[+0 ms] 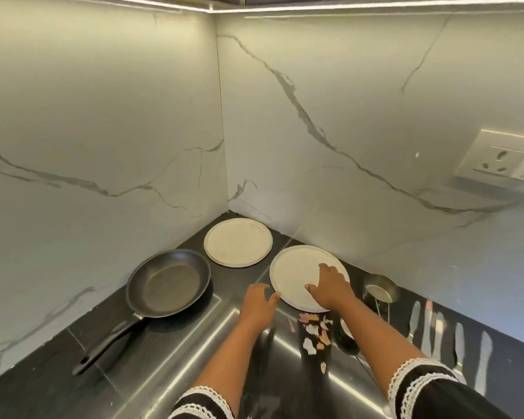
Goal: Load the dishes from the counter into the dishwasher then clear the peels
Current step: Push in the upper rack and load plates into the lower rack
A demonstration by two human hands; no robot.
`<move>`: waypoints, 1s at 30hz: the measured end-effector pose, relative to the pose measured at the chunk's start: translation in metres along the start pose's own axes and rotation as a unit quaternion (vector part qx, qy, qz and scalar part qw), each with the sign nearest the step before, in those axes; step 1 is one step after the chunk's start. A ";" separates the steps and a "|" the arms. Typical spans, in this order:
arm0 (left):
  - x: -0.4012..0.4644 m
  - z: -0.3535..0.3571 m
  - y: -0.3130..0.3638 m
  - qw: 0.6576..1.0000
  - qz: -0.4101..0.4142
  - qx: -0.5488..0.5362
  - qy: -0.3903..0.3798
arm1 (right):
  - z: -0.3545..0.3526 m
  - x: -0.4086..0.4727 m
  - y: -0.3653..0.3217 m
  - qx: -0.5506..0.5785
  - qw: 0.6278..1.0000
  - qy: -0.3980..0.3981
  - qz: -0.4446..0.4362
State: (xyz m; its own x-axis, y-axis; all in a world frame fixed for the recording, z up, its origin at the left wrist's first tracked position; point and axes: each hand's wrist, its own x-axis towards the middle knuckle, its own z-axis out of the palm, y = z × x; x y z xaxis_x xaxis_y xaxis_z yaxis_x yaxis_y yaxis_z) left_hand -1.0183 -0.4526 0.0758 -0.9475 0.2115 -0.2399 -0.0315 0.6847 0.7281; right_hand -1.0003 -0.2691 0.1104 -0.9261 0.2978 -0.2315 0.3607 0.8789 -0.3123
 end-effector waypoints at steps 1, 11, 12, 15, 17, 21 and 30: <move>0.010 0.003 0.003 1.000 -0.016 -0.017 0.006 | 0.000 0.013 0.003 0.002 1.000 -0.009 0.009; 0.094 0.031 0.015 0.982 -0.134 -0.134 0.020 | 0.000 0.096 0.042 0.069 0.989 -0.034 0.124; 0.098 0.034 0.014 0.983 -0.136 -0.124 0.024 | 0.002 0.100 0.047 0.075 0.988 -0.041 0.132; 0.107 0.040 0.010 0.985 -0.139 -0.095 0.040 | 0.010 0.105 0.054 0.058 0.988 -0.041 0.139; 0.111 0.042 0.009 0.984 -0.142 -0.094 0.057 | 0.014 0.105 0.056 0.039 0.990 -0.025 0.134; 0.116 0.044 0.012 0.976 -0.161 -0.129 0.063 | 0.015 0.106 0.053 0.025 0.992 -0.003 0.126; 0.106 0.038 0.006 0.969 -0.157 -0.185 0.046 | 0.001 0.108 0.043 0.136 0.964 0.062 0.220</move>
State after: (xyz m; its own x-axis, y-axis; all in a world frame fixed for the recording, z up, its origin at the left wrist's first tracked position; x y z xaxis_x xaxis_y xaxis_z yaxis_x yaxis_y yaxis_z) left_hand -1.1069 -0.3999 0.0303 -0.8961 -0.0413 -0.4420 -0.4195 0.4044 0.8127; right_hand -1.0845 -0.1994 0.0706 -0.6770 0.6764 -0.2901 0.7215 0.5321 -0.4431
